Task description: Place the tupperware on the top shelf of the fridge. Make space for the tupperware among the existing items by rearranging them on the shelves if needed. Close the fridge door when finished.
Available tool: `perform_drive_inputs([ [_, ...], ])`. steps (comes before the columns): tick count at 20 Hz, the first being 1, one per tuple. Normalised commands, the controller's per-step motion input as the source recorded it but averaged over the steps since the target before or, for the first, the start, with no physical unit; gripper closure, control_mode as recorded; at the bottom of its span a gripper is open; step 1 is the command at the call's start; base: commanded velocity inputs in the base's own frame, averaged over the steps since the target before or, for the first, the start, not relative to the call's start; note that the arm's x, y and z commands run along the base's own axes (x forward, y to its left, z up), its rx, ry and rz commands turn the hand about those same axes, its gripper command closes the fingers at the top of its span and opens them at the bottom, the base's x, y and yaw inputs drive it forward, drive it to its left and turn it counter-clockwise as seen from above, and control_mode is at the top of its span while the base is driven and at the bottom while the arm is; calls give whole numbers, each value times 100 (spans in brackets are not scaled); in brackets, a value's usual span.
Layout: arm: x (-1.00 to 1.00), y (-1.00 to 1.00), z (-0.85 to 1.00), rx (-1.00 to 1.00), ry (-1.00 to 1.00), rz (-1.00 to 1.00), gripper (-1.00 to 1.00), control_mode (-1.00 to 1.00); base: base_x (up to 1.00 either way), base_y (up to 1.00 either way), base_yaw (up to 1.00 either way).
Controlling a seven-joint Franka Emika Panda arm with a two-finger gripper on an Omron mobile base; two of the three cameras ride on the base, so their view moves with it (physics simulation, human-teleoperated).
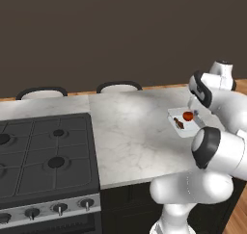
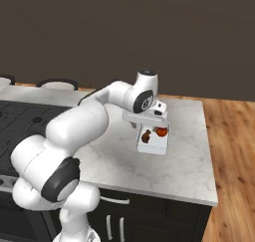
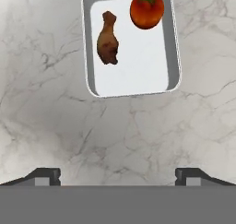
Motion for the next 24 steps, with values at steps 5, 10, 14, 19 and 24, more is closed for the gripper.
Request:
perform_drive_inputs([
  [5, 20, -24, -13, 0, 2, 0, -100, -100, 0, 0, 0],
  [10, 5, -5, -32, 0, -2, 0, -100, -100, 0, 0, 0],
  [14, 6, 0, -60, 0, 0, 0, -100, -100, 0, 0, 0],
  [19, 4, 0, -61, 0, 0, 0, -100, -100, 0, 0, 0],
  [24, 6, -2, -22, 0, 0, 0, -100, -100, 0, 0, 0],
])
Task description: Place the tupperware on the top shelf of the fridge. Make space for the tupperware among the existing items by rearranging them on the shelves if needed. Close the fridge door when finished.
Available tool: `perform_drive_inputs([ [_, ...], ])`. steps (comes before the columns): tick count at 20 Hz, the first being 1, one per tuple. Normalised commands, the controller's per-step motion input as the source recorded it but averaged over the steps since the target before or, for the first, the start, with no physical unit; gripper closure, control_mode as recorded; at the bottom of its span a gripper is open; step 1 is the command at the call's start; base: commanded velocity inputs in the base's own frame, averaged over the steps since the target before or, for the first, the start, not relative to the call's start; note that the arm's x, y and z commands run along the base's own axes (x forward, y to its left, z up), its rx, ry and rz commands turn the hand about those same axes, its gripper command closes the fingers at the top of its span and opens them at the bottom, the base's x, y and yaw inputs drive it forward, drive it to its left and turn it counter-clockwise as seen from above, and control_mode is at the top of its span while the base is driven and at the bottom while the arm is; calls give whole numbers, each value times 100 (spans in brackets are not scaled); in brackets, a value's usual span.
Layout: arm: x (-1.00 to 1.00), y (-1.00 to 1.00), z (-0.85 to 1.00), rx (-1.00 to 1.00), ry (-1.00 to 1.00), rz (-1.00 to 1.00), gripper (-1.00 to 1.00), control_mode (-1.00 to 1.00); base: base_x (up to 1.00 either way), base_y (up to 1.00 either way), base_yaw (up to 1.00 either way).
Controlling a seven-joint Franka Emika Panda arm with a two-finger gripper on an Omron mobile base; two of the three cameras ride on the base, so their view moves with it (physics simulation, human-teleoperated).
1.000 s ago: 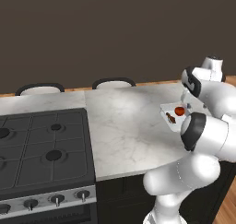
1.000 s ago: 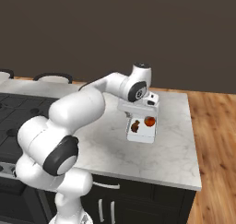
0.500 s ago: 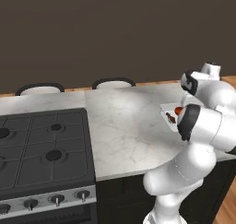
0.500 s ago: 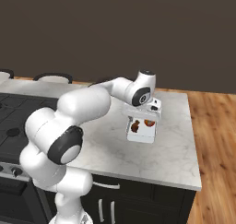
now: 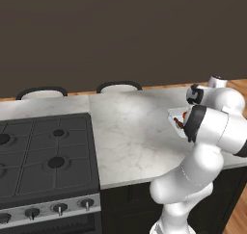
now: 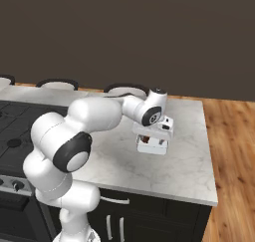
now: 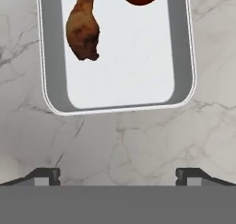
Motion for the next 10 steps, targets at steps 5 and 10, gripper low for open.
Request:
perform_drive_inputs([
  [5, 0, -5, -8, 0, 0, -1, -100, -100, 0, 0, 0],
  [10, 15, 0, -15, 0, 0, -16, -100, -100, 0, 0, 0],
])
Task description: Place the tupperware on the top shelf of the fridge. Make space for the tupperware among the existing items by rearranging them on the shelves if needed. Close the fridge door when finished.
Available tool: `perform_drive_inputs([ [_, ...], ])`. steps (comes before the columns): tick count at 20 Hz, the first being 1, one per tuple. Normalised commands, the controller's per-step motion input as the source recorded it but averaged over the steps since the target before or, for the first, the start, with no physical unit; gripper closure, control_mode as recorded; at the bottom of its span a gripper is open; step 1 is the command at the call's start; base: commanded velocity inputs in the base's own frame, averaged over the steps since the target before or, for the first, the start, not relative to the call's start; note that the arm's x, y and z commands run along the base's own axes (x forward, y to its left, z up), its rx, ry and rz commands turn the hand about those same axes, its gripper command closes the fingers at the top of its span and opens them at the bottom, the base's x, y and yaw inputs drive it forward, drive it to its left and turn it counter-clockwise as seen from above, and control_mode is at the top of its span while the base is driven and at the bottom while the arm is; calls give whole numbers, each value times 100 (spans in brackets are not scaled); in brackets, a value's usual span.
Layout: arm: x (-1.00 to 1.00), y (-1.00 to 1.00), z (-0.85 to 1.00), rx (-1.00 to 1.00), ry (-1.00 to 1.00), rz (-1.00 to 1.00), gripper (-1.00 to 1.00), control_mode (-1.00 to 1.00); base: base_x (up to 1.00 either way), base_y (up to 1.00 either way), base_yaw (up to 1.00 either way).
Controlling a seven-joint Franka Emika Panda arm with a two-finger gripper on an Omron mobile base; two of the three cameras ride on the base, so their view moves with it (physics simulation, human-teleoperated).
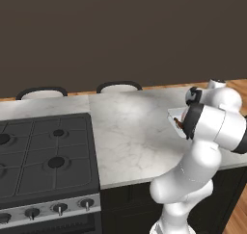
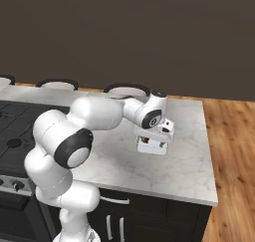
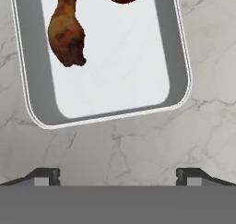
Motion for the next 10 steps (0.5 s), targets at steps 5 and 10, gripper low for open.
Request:
perform_drive_inputs([
  [5, 17, -5, -20, 3, -2, -29, -100, -100, 0, 0, 0],
  [10, 14, -1, -23, 5, -5, -31, -100, -100, 0, 0, 0],
])
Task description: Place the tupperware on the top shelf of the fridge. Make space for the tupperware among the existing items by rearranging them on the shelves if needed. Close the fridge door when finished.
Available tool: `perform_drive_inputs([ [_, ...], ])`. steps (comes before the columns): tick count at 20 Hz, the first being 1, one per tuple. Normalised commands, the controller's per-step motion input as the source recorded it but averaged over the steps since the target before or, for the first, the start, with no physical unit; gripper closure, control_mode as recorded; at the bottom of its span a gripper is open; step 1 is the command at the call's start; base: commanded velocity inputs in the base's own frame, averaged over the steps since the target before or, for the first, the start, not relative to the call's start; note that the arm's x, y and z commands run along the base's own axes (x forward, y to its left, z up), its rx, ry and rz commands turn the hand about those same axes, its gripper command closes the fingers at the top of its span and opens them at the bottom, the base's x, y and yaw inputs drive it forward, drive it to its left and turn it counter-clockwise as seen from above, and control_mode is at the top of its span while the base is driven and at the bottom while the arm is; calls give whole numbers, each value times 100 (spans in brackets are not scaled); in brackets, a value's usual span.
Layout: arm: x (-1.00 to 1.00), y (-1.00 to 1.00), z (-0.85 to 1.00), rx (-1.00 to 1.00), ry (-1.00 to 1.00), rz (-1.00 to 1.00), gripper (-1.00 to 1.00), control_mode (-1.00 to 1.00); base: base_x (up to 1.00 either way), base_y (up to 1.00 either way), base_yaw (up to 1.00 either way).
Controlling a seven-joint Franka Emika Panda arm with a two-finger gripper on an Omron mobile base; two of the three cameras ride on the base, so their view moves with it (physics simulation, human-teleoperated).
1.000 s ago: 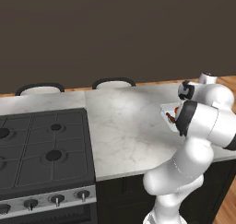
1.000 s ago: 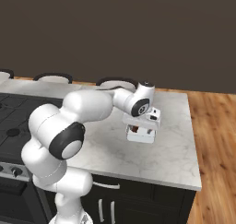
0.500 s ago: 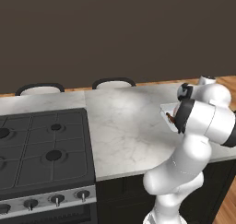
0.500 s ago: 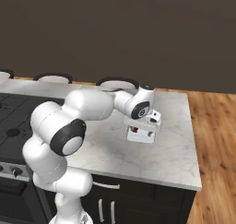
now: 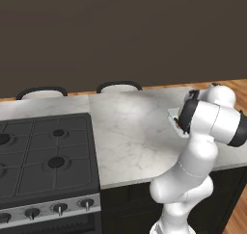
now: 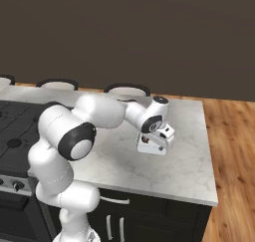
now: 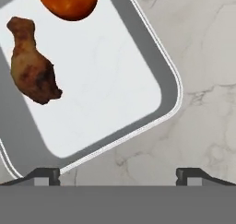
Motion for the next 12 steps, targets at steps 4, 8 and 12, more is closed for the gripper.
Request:
perform_drive_inputs([
  [4, 41, -1, -6, 7, 0, -10, -100, -100, 0, 0, 0],
  [8, 39, -20, -10, 6, 0, 0, -100, -100, 0, 0, 0],
  [12, 12, -37, -27, 3, 0, 0, -100, -100, 0, 0, 0],
])
